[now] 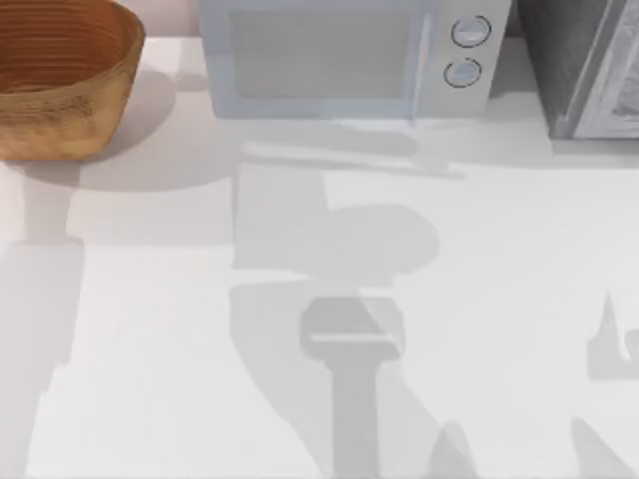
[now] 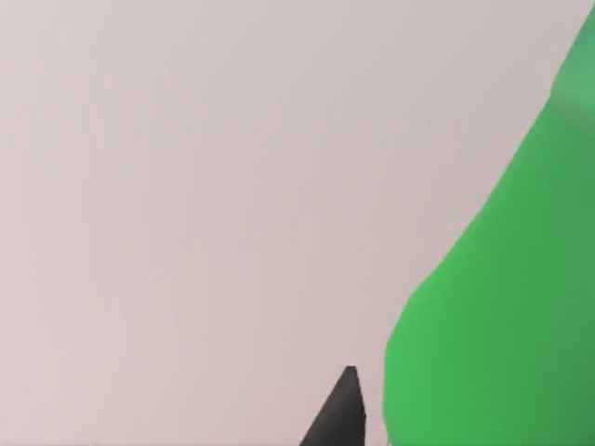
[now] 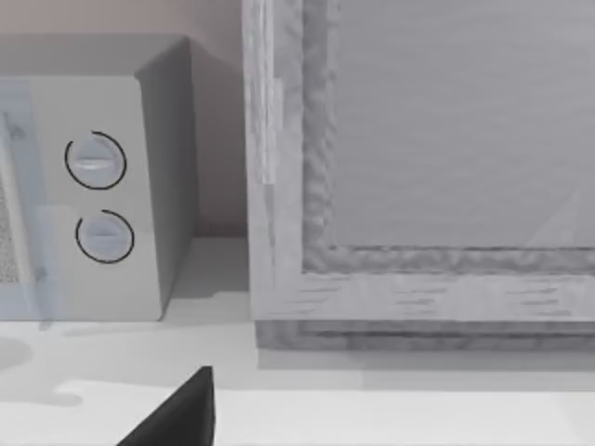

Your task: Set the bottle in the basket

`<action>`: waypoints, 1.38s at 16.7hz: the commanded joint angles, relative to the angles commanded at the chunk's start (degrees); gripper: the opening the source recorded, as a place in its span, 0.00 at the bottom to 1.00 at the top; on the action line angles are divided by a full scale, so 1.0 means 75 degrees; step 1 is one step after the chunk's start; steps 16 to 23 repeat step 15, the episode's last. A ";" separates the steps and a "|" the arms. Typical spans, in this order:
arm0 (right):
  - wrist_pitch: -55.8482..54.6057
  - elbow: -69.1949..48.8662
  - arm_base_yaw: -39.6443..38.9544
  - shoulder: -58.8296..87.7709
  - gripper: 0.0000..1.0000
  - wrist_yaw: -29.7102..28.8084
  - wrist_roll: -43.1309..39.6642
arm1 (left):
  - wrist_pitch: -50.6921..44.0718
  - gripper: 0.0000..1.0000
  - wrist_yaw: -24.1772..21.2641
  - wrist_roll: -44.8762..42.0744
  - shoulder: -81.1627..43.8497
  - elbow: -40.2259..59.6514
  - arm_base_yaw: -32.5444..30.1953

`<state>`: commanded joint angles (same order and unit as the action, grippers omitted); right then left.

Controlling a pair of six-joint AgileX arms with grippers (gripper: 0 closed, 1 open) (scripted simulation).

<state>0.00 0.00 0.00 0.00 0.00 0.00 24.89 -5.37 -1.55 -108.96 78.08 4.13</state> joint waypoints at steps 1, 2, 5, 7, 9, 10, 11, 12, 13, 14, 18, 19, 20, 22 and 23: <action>0.0000 0.0000 0.0000 0.0000 1.00 0.0000 0.0000 | 0.0000 0.38 0.0000 0.0000 0.0000 0.0000 0.0000; 0.0000 0.0000 0.0000 0.0000 1.00 0.0000 0.0000 | 0.0000 0.45 0.0000 0.0000 0.0000 0.0000 0.0000; 0.0000 0.0000 0.0000 0.0000 1.00 0.0000 0.0000 | 0.0000 0.68 0.0000 0.0000 0.0000 0.0000 0.0000; 0.0000 0.0000 0.0000 0.0000 1.00 0.0000 0.0000 | 0.0000 0.83 0.0000 0.0000 0.0000 0.0000 0.0000; 0.0000 0.0000 0.0000 0.0000 1.00 0.0000 0.0000 | 0.0000 0.98 0.0000 0.0000 0.0000 0.0000 0.0000; 0.0000 0.0000 0.0000 0.0000 1.00 0.0000 0.0000 | 0.0000 1.00 0.0000 0.0000 0.0000 0.0000 0.0000; 0.0000 0.0000 0.0000 0.0000 1.00 0.0000 0.0000 | 0.0000 1.00 0.0000 0.0000 0.0000 0.0000 0.0000; 0.0000 0.0000 0.0000 0.0000 1.00 0.0000 0.0000 | 0.0000 1.00 0.0000 0.0000 0.0000 0.0000 0.0000; 0.0000 0.0000 0.0000 0.0000 1.00 0.0000 0.0000 | 0.0000 1.00 0.0000 0.0000 0.0000 0.0000 0.0000; 0.0000 0.0000 0.0000 0.0000 1.00 0.0000 0.0000 | 0.0000 1.00 0.0000 0.0000 0.0000 0.0000 0.0000; 0.0000 0.0000 0.0000 0.0000 1.00 0.0000 0.0000 | 0.0000 1.00 0.0000 0.0000 0.0000 0.0000 0.0000; 0.0000 0.0000 0.0000 0.0000 1.00 0.0000 0.0000 | 0.0000 1.00 0.0000 0.0000 0.0000 0.0000 0.0000; 0.0000 0.0000 0.0000 0.0000 1.00 0.0000 0.0000 | 0.0000 1.00 0.0000 0.0000 0.0000 0.0000 0.0000; 0.0000 0.0000 0.0000 0.0000 1.00 0.0000 0.0000 | 0.0000 1.00 0.0000 0.0000 0.0000 0.0000 0.0000; 0.0000 0.0000 0.0000 0.0000 1.00 0.0000 0.0000 | 0.0000 1.00 0.0000 0.0000 0.0000 0.0000 0.0000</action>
